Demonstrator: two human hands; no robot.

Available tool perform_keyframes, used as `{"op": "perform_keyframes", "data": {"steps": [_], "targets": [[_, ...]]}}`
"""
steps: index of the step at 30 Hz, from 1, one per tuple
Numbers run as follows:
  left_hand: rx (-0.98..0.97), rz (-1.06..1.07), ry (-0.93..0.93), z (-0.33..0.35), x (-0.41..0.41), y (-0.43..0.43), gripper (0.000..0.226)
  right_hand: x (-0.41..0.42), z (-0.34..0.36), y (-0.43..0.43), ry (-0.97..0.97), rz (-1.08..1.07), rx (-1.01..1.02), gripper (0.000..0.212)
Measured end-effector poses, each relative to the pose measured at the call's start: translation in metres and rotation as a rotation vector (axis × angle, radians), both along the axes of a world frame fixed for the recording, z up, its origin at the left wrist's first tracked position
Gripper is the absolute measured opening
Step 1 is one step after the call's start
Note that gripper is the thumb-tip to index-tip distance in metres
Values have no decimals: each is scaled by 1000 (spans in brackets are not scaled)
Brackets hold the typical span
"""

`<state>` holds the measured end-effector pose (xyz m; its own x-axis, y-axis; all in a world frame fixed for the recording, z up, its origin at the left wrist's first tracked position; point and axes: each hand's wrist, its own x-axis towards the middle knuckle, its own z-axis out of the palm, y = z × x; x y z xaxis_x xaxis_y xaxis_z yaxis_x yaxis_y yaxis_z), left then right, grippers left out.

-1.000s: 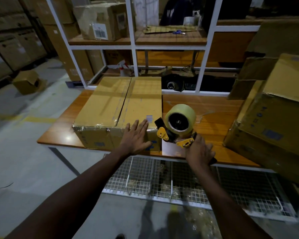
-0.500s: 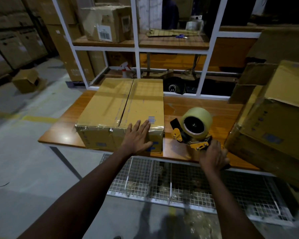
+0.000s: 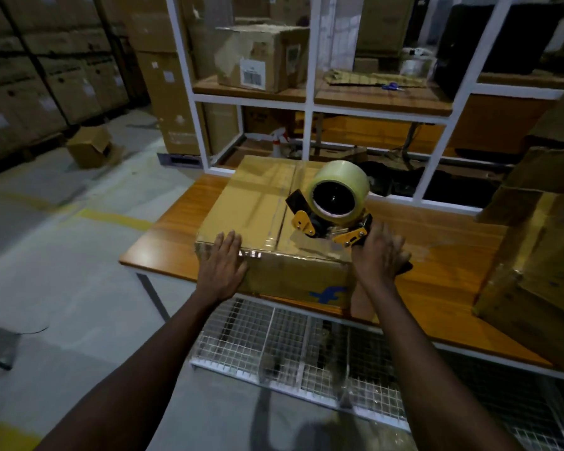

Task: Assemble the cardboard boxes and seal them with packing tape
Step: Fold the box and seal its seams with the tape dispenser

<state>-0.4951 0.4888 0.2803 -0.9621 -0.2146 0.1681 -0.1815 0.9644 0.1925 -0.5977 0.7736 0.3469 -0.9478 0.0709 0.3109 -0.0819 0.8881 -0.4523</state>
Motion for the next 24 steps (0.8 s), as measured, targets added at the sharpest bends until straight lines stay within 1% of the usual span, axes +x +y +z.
{"op": "perform_keyframes", "data": {"steps": [2, 4, 7, 8, 10, 13, 15, 17, 18, 19, 21, 23, 24], "targets": [[51, 29, 72, -6, 12, -25, 77, 0, 4, -31, 17, 39, -1, 34], [167, 71, 174, -16, 19, -47, 70, 1, 7, -61, 51, 79, -11, 27], [542, 175, 319, -13, 27, -69, 53, 3, 8, -102, 99, 117, -17, 23], [626, 230, 367, -10, 30, -73, 46, 4, 8, -113, 108, 121, -18, 21], [706, 291, 388, -11, 34, -76, 42, 6, 6, -133, 112, 124, -15, 21], [803, 173, 382, -23, 36, -71, 48, 9, 5, -156, 111, 115, -19, 19], [799, 92, 355, -31, 36, -63, 56, 10, 4, -166, 123, 104, -23, 17], [787, 74, 280, -37, 37, -54, 67, 11, 3, -172, 140, 92, -21, 16], [792, 67, 271, -40, 38, -50, 69, 12, 2, -174, 148, 85, -22, 16], [812, 62, 294, -43, 38, -48, 69, 13, 2, -176, 153, 76, -25, 16], [928, 105, 400, -44, 36, -48, 61, 15, 1, -178, 154, 55, -31, 15], [1077, 210, 505, -37, 31, -47, 44, 15, 0, -178, 153, 35, -27, 16], [1148, 269, 527, -32, 29, -47, 36, 15, 0, -178, 151, 31, -24, 16]]}}
